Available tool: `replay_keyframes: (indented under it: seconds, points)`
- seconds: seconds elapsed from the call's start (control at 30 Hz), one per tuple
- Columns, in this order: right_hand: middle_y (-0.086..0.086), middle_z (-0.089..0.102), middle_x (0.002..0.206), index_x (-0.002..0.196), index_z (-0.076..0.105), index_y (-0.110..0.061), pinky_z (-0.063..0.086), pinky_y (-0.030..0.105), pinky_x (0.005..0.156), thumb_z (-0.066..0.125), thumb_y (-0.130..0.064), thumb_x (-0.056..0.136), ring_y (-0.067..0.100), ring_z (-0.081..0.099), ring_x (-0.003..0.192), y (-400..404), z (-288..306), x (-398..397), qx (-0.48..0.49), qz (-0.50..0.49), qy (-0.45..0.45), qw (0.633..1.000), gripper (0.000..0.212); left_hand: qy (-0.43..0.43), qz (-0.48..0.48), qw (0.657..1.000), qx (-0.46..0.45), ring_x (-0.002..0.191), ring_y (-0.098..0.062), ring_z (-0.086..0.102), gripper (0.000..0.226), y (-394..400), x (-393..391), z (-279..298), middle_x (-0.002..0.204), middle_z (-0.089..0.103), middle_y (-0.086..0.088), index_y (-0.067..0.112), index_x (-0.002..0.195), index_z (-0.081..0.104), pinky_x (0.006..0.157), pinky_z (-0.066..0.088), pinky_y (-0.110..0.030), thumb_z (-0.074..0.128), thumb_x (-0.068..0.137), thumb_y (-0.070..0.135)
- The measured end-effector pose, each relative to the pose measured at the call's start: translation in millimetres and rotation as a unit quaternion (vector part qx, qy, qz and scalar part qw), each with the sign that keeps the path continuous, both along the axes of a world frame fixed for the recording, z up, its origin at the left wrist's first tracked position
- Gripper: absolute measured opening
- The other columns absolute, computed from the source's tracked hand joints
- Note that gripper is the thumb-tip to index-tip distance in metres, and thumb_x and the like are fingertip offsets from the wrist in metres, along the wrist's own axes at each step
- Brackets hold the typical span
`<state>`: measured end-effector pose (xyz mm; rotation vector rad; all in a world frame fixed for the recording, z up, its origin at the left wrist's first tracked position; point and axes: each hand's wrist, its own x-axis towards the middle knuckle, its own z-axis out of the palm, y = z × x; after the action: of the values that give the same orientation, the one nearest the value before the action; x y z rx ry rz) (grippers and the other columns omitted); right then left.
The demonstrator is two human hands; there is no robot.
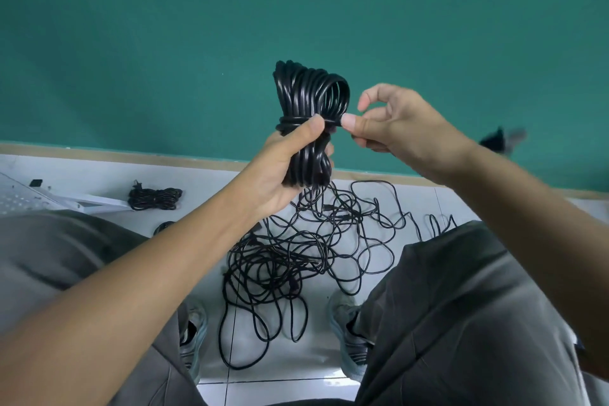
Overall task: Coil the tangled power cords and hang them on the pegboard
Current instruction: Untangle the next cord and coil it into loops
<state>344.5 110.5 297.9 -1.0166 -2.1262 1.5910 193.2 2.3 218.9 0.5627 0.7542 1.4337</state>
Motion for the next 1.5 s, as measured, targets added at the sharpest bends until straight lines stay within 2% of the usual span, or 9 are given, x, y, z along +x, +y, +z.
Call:
replay_keyframes:
  seconds: [0.23, 0.37, 0.57, 0.83, 1.07, 1.17, 1.27, 1.37, 1.5]
  points:
    - [0.008, 0.058, 0.082, 0.127, 0.053, -0.009, 0.029, 0.019, 0.054, 0.075, -0.032, 0.085, 0.012, 0.037, 0.064, -14, -22, 0, -0.155, -0.004, 0.093, 0.984, 0.052, -0.132, -0.118, 0.984, 0.031, 0.053, -0.011, 0.058, 0.070, -14, -11, 7, 0.067, 0.062, -0.002, 0.003, 0.106, 0.067, 0.054, 0.052, -0.023, 0.096, 0.060, 0.047]
    - [-0.002, 0.047, 0.079, 0.088, 0.061, -0.018, 0.028, 0.022, 0.060, 0.061, -0.041, 0.094, 0.010, 0.033, 0.064, -20, -30, 0, -0.235, 0.097, 0.101, 0.962, 0.025, -0.169, -0.202, 0.963, 0.056, 0.058, -0.015, 0.065, 0.058, -17, -20, 6, 0.075, 0.067, -0.010, -0.001, 0.108, 0.070, 0.056, 0.058, -0.026, 0.083, 0.080, 0.047]
    - [-0.003, 0.053, 0.078, 0.086, 0.074, -0.024, 0.029, 0.027, 0.064, 0.060, -0.048, 0.092, 0.012, 0.044, 0.072, -27, -44, 5, -0.200, 0.095, 0.122, 0.968, 0.028, -0.172, -0.271, 0.947, 0.022, 0.073, -0.028, 0.074, 0.075, -15, -22, -3, 0.090, 0.073, -0.024, -0.008, 0.112, 0.065, 0.071, 0.064, -0.038, 0.080, 0.079, 0.058]
    - [-0.008, 0.062, 0.075, 0.087, 0.075, -0.020, 0.028, 0.026, 0.062, 0.052, -0.039, 0.098, 0.012, 0.047, 0.070, -30, -50, 17, -0.165, 0.012, 0.126, 0.978, 0.031, 0.075, -0.098, 0.988, -0.090, 0.094, -0.022, 0.068, 0.068, -7, -6, -5, 0.105, 0.074, -0.010, 0.014, 0.116, 0.073, 0.084, 0.057, -0.036, 0.056, 0.084, 0.072]
    - [-0.014, 0.073, 0.077, 0.097, 0.070, -0.013, 0.046, 0.008, 0.067, 0.073, -0.027, 0.094, -0.005, 0.064, 0.067, -35, -57, 14, -0.055, -0.120, 0.061, 0.989, 0.015, 0.305, 0.101, 0.941, -0.109, 0.102, -0.019, 0.073, 0.025, -7, -6, -13, 0.113, 0.076, -0.007, 0.013, 0.117, 0.070, 0.095, 0.053, -0.039, 0.060, 0.105, 0.031]
    - [0.001, 0.079, 0.095, 0.102, 0.072, -0.008, 0.056, 0.023, 0.087, 0.084, -0.027, 0.084, 0.011, 0.075, 0.090, -36, -60, 10, -0.009, -0.131, 0.056, 0.990, 0.028, 0.328, 0.042, 0.938, -0.101, 0.115, -0.020, 0.070, 0.049, -13, -3, -2, 0.118, 0.076, -0.002, 0.018, 0.122, 0.072, 0.109, 0.049, -0.046, 0.056, 0.099, 0.058]
    - [0.004, 0.070, 0.076, 0.102, 0.072, -0.017, 0.056, 0.037, 0.079, 0.090, -0.038, 0.075, 0.024, 0.065, 0.070, -38, -60, 8, 0.020, -0.131, 0.028, 0.991, 0.038, 0.326, 0.014, 0.941, -0.085, 0.110, -0.011, 0.072, 0.057, -16, 2, 9, 0.114, 0.078, 0.003, 0.021, 0.121, 0.072, 0.108, 0.050, -0.040, 0.055, 0.090, 0.066]
    - [-0.003, 0.047, 0.062, 0.105, 0.071, -0.021, 0.039, 0.025, 0.060, 0.087, -0.033, 0.080, 0.011, 0.039, 0.053, -45, -59, 5, 0.057, -0.100, 0.006, 0.993, 0.031, 0.325, 0.035, 0.943, -0.068, 0.108, -0.010, 0.071, 0.038, -17, 4, 9, 0.107, 0.077, 0.008, 0.026, 0.108, 0.073, 0.105, 0.051, -0.040, 0.059, 0.094, 0.059]
    - [-0.005, 0.056, 0.069, 0.097, 0.070, -0.028, 0.046, 0.019, 0.062, 0.086, -0.030, 0.080, 0.013, 0.048, 0.054, -52, -53, -1, 0.136, -0.062, -0.009, 0.989, 0.024, 0.284, 0.087, 0.952, -0.070, 0.087, -0.005, 0.068, 0.020, -16, 4, 7, 0.083, 0.068, 0.016, 0.029, 0.087, 0.067, 0.089, 0.051, -0.031, 0.066, 0.095, 0.048]
